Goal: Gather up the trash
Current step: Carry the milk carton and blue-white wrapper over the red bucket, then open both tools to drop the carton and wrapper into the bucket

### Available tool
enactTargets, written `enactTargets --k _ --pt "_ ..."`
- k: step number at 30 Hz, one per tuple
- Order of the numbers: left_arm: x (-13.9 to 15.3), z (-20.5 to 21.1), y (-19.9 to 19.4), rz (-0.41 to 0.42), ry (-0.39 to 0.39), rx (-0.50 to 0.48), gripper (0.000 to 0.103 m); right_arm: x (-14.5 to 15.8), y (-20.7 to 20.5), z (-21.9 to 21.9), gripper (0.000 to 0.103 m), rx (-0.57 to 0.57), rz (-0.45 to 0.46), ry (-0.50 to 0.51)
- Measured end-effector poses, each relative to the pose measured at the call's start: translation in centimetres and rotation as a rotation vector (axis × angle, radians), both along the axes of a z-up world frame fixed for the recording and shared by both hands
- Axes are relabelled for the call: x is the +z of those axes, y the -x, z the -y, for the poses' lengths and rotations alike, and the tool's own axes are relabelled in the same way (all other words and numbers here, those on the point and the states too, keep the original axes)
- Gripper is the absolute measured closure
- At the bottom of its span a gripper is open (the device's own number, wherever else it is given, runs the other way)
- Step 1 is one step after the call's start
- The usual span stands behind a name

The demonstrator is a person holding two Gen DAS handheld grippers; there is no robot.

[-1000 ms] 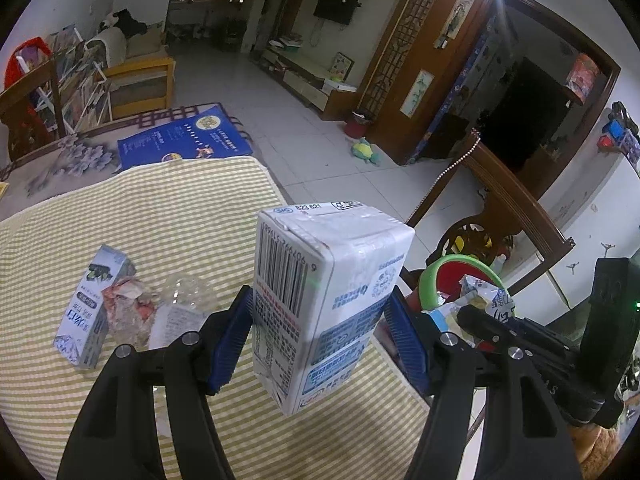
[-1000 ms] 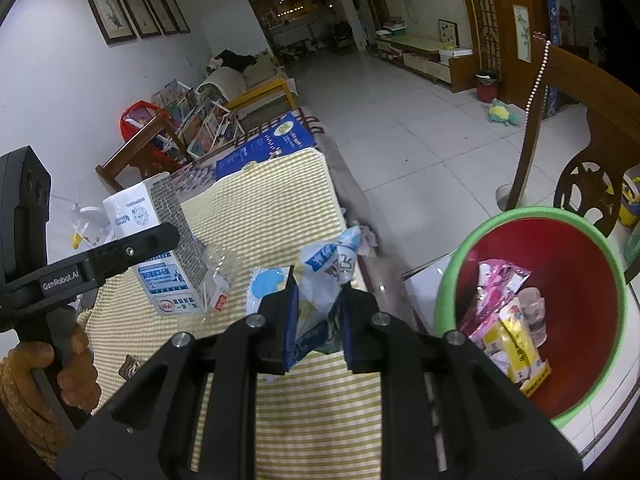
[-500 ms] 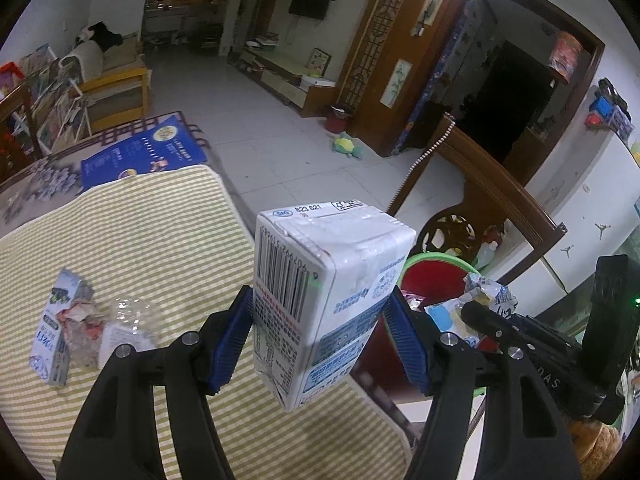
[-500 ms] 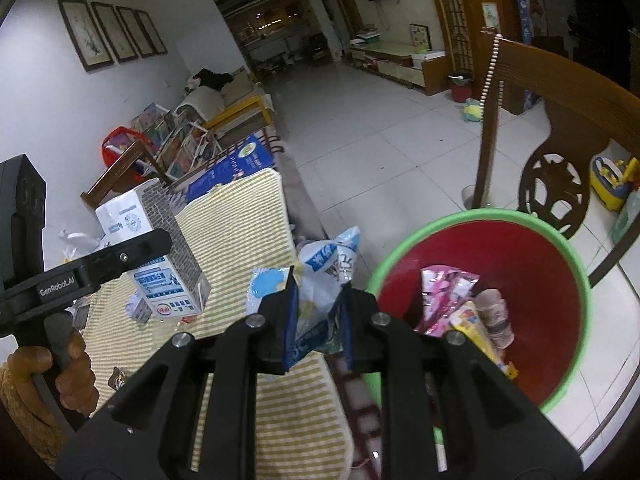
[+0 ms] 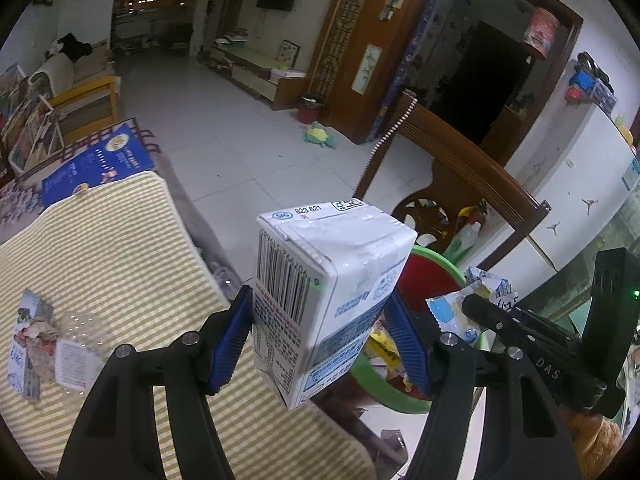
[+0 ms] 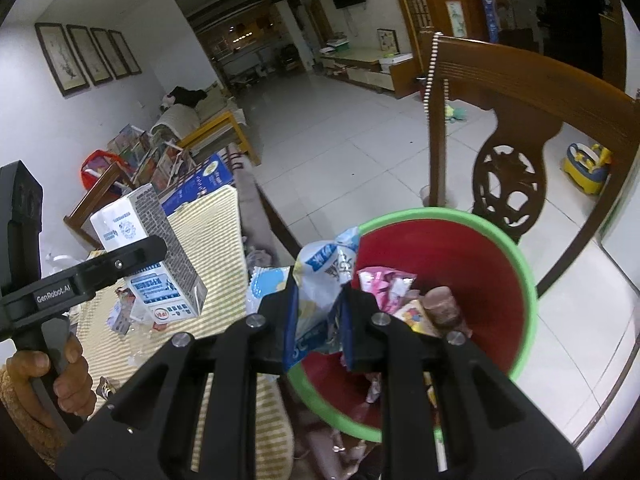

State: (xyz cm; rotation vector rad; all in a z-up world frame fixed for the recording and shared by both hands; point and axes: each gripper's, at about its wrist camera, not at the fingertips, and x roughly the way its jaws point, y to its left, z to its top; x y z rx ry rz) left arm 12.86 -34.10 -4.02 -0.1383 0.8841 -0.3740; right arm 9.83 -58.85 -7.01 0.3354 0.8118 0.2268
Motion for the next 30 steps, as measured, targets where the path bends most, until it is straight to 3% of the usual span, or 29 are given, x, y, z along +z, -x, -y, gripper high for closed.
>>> enactTargets --k 30 --pt "-2.0 9.9 -1.9 -0.068 -0.028 -0.212 0.040 -1.5 0.5 8.3 0.085 -0.139 -0.033 -0.003"
